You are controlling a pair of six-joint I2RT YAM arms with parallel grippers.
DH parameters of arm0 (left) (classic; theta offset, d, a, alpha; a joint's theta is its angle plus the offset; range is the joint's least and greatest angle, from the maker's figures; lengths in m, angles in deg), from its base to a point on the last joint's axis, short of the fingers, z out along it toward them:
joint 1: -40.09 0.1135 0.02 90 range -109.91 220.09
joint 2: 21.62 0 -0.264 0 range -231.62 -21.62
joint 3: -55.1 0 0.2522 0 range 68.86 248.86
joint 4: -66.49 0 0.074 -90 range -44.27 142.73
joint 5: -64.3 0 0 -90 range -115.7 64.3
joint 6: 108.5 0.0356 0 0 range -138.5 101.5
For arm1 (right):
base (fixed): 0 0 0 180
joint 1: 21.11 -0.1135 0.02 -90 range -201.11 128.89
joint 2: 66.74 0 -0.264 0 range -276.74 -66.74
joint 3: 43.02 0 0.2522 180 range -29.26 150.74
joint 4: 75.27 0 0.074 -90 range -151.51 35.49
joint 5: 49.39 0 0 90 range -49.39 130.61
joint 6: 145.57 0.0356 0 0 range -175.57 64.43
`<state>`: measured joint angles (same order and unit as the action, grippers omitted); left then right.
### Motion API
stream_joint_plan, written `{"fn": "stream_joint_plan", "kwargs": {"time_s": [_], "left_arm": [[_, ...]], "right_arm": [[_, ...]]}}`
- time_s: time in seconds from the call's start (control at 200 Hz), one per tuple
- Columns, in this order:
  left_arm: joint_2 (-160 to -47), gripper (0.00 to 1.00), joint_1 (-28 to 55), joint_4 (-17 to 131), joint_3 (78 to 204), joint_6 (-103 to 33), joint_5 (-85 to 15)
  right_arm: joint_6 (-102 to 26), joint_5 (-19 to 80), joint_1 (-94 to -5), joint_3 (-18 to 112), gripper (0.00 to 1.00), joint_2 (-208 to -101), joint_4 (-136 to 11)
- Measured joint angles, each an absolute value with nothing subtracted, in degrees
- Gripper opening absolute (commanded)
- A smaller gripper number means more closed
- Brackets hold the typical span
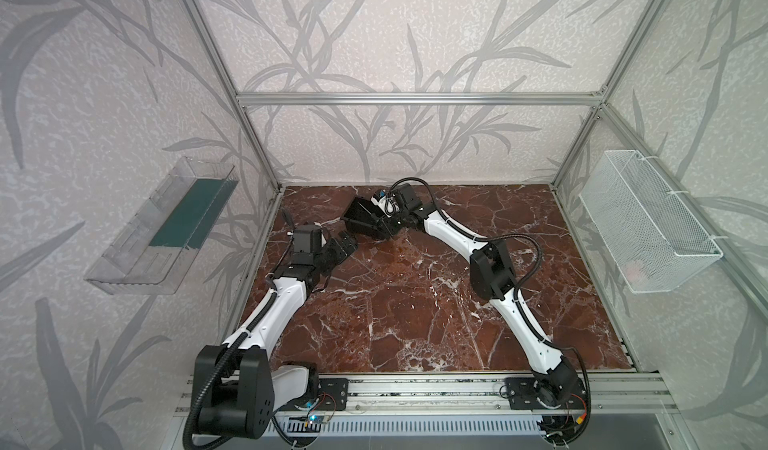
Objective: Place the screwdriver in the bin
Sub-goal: 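Lower the screwdriver into the bin with the right gripper while the left steadies it, then open the right gripper to release the screwdriver inside the bin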
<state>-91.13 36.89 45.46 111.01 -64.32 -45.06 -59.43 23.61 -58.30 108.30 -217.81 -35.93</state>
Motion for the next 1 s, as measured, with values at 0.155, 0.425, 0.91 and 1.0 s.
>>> {"fn": "stream_joint_plan", "kwargs": {"time_s": [0.155, 0.425, 0.91, 1.0], "left_arm": [[-91.1, 0.99, 36.9, 45.5, 111.0, -64.3, -45.1], [-90.4, 0.99, 36.9, 45.5, 111.0, -64.1, -45.1], [-89.3, 0.99, 36.9, 46.2, 110.7, -64.1, -40.5], [-87.3, 0.99, 36.9, 47.7, 110.5, -63.7, -35.9]], "right_arm": [[-56.5, 23.3, -58.3, 109.4, 0.34, -218.6, -35.9], [-53.1, 22.5, -58.3, 111.5, 0.37, -220.5, -36.0], [-49.6, 22.2, -58.3, 112.9, 0.52, -220.3, -36.2], [-48.8, 22.5, -58.0, 110.0, 0.66, -217.3, -36.4]]}}
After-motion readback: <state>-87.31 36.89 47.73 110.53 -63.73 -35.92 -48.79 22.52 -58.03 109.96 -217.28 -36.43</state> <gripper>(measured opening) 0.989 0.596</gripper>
